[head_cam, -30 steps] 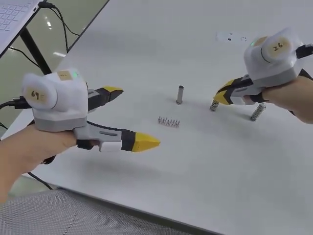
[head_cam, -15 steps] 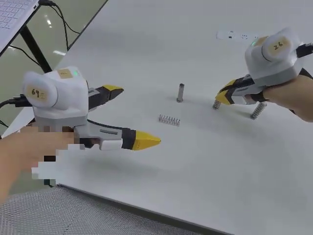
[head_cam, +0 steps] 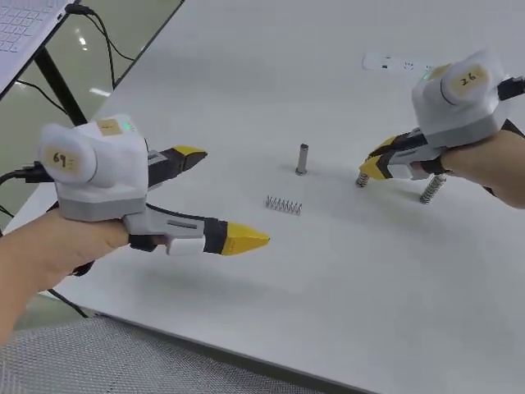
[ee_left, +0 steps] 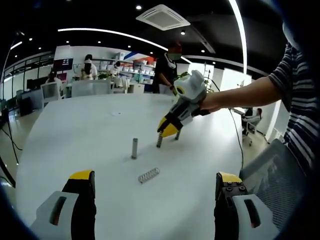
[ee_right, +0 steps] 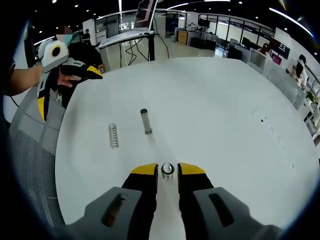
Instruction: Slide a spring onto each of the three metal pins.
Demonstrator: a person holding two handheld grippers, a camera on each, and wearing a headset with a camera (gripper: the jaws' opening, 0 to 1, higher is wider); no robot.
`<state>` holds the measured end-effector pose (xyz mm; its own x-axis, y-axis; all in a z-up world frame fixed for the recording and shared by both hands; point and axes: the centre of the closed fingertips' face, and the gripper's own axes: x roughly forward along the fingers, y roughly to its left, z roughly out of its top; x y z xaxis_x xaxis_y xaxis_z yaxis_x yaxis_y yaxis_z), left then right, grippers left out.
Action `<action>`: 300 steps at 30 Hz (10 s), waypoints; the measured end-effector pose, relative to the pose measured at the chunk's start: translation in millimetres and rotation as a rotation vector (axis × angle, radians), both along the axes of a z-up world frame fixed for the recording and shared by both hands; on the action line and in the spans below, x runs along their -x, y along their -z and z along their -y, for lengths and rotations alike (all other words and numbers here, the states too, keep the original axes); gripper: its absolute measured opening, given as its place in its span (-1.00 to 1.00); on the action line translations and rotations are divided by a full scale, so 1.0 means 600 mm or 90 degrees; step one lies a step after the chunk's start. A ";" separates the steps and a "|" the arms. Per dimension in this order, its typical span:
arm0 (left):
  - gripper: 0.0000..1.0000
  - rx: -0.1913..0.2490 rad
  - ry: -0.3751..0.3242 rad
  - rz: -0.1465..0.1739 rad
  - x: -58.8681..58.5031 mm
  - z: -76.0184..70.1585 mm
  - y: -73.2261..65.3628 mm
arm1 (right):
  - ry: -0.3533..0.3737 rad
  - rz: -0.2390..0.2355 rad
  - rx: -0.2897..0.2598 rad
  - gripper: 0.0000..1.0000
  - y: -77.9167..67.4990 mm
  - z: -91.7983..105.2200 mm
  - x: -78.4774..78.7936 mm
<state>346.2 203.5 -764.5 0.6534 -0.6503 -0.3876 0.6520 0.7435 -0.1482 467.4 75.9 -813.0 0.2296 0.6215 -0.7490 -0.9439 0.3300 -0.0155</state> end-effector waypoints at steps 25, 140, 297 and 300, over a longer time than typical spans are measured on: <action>0.96 -0.006 0.013 0.003 -0.008 0.008 -0.008 | 0.051 -0.010 -0.050 -0.50 -0.032 0.012 0.007; 0.96 -0.015 0.005 -0.003 -0.004 -0.019 0.006 | -0.260 -0.039 0.202 -0.84 0.079 -0.145 0.141; -0.95 0.027 0.328 -0.002 0.019 0.231 -0.003 | -0.352 0.083 0.024 -0.86 -0.112 0.026 0.231; -0.95 0.016 0.329 -0.002 0.020 0.230 0.002 | -0.342 0.065 -0.019 -0.87 -0.120 0.015 0.234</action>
<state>334.2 65.4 -765.6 0.2428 -0.8969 -0.3697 0.9329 0.3204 -0.1646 327.2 66.8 -740.8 -0.0556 0.6924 -0.7194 -0.9740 -0.1960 -0.1134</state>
